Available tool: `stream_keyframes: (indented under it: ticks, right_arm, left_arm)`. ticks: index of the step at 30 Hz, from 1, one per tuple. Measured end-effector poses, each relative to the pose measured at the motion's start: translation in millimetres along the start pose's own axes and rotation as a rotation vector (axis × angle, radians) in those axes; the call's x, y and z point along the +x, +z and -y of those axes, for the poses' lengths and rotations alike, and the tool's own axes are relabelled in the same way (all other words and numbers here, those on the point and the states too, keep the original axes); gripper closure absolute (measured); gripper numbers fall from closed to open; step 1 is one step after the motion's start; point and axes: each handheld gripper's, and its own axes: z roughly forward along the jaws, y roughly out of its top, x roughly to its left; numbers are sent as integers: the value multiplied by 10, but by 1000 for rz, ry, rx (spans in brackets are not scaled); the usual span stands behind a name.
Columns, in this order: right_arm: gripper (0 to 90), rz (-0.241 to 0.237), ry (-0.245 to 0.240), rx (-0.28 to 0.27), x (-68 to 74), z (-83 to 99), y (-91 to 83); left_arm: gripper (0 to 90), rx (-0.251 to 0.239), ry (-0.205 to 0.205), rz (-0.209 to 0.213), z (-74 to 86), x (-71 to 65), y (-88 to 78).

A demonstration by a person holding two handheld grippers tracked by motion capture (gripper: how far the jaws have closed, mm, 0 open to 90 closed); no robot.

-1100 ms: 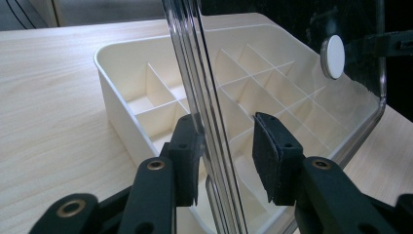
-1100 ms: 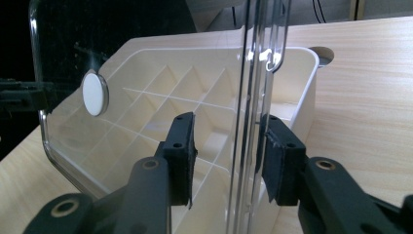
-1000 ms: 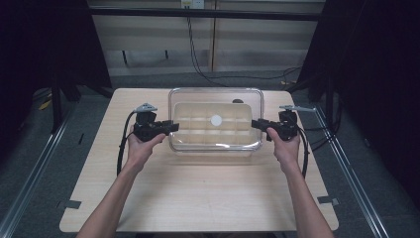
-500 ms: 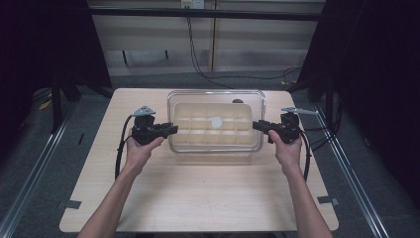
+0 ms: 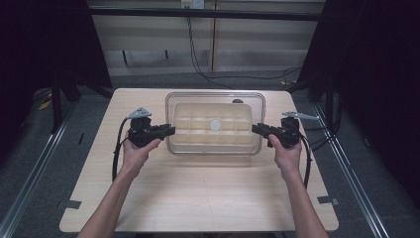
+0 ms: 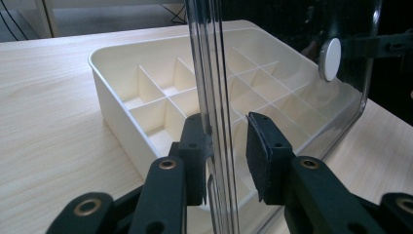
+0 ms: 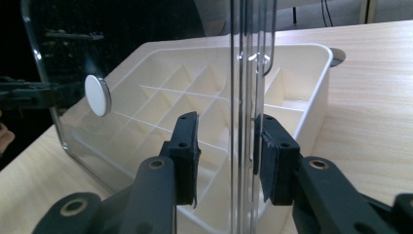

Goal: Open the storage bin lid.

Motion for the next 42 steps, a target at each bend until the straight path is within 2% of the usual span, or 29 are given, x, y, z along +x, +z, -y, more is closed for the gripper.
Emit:
stream_keyframes:
  ticks: [4,6,14,19,26,28,35,42]
  right_arm:
    - [649,4,-19,-7,55,3,-58]
    - [649,-1,-7,-15,61,6,-85]
    - [656,-7,-35,-15,82,-23,-171]
    - [658,-10,-46,-12,114,-24,-182]
    - [655,-6,-54,0,160,-15,-197]
    - [655,-7,-52,-3,176,-16,-207]
    - [651,-2,-54,3,206,-4,-230]
    - [651,-1,-55,0,245,20,-337]
  left_arm:
    - [696,-6,10,3,25,-46,-46]
    - [697,-12,10,12,26,-59,-54]
    - [697,-3,35,12,26,-122,-88]
    - [699,1,38,6,36,-129,-122]
    - [699,-10,45,25,35,-144,-183]
    - [701,-11,45,19,32,-146,-199]
    - [699,1,47,9,46,-190,-221]
    - [703,25,49,9,71,-257,-224]
